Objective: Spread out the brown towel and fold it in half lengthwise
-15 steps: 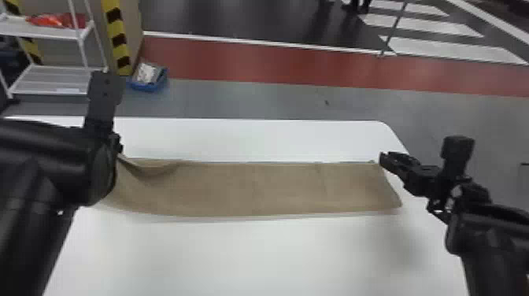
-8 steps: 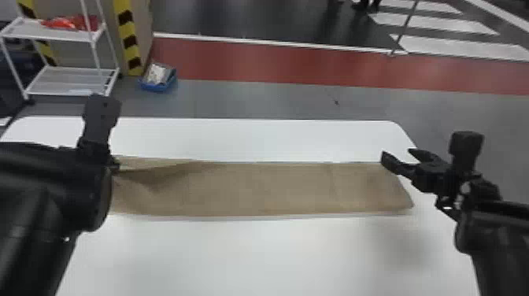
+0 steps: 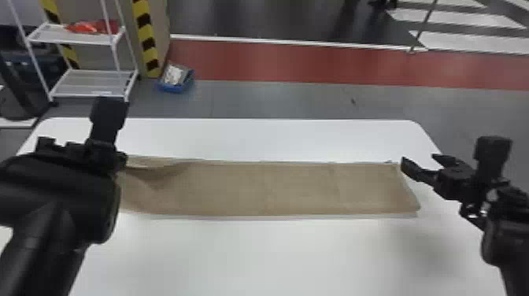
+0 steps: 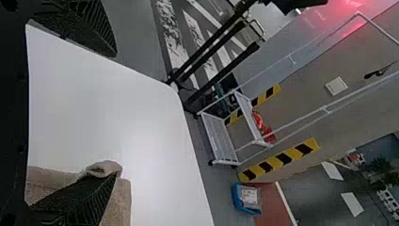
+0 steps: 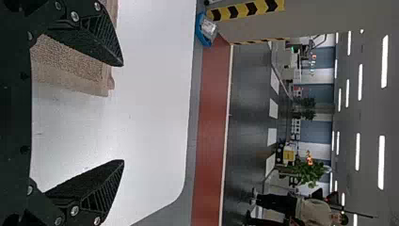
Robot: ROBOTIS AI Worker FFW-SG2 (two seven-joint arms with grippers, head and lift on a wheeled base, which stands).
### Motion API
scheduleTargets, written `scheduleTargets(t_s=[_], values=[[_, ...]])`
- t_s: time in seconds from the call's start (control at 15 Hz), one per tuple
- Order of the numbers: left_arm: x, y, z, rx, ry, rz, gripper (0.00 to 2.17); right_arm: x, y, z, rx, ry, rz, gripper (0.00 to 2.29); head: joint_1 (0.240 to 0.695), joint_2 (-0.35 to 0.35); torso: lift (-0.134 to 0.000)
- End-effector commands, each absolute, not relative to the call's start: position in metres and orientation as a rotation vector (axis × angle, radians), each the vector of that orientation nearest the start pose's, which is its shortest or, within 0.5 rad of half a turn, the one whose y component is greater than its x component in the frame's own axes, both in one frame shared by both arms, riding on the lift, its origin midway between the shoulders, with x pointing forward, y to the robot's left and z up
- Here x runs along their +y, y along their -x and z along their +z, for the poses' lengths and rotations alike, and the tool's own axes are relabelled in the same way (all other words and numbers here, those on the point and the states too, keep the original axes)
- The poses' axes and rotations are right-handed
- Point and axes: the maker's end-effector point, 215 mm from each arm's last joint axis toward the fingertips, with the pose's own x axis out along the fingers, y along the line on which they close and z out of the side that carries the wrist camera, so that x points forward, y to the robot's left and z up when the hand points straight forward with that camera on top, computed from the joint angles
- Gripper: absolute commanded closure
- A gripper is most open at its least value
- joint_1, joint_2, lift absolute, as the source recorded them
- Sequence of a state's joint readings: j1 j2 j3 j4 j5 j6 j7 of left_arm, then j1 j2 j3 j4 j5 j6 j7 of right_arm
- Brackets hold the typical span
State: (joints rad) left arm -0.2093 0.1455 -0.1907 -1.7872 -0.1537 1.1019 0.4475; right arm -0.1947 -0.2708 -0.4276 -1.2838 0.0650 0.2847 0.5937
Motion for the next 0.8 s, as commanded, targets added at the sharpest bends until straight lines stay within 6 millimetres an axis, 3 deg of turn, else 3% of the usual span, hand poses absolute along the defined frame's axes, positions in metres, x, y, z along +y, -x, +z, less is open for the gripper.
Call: scheduleTargets(t_s=[0.0,0.2,0.4,0.47,0.6,0.67,0.73], values=[[0.322,-0.566,-0.385,0.665,-0.487,0.403,0.02,-0.471,-0.581,-0.416,0.364,0.045,0.09,0.17,0.695,-0.126,-0.125],[0.311,-0.55,-0.401,0.778,-0.523,0.386,0.02,-0.471,-0.576,-0.412,0.354,0.036,0.095,0.17,0.695,-0.144,-0.125],[0.301,-0.553,-0.4,0.773,-0.472,0.354,0.02,-0.475,-0.576,-0.405,0.341,0.038,0.091,0.17,0.695,-0.153,-0.125],[0.298,-0.559,-0.394,0.742,-0.449,0.351,0.02,-0.475,-0.575,-0.406,0.343,0.037,0.091,0.17,0.695,-0.156,-0.125],[0.28,-0.596,-0.356,0.55,-0.339,0.355,0.02,-0.471,-0.575,-0.409,0.347,0.034,0.097,0.17,0.695,-0.166,-0.125],[0.277,-0.606,-0.34,0.467,-0.289,0.363,0.02,-0.469,-0.576,-0.407,0.34,0.04,0.101,0.17,0.695,-0.169,-0.125],[0.278,-0.606,-0.337,0.422,-0.256,0.36,0.02,-0.469,-0.576,-0.406,0.334,0.043,0.102,0.17,0.695,-0.171,-0.125]])
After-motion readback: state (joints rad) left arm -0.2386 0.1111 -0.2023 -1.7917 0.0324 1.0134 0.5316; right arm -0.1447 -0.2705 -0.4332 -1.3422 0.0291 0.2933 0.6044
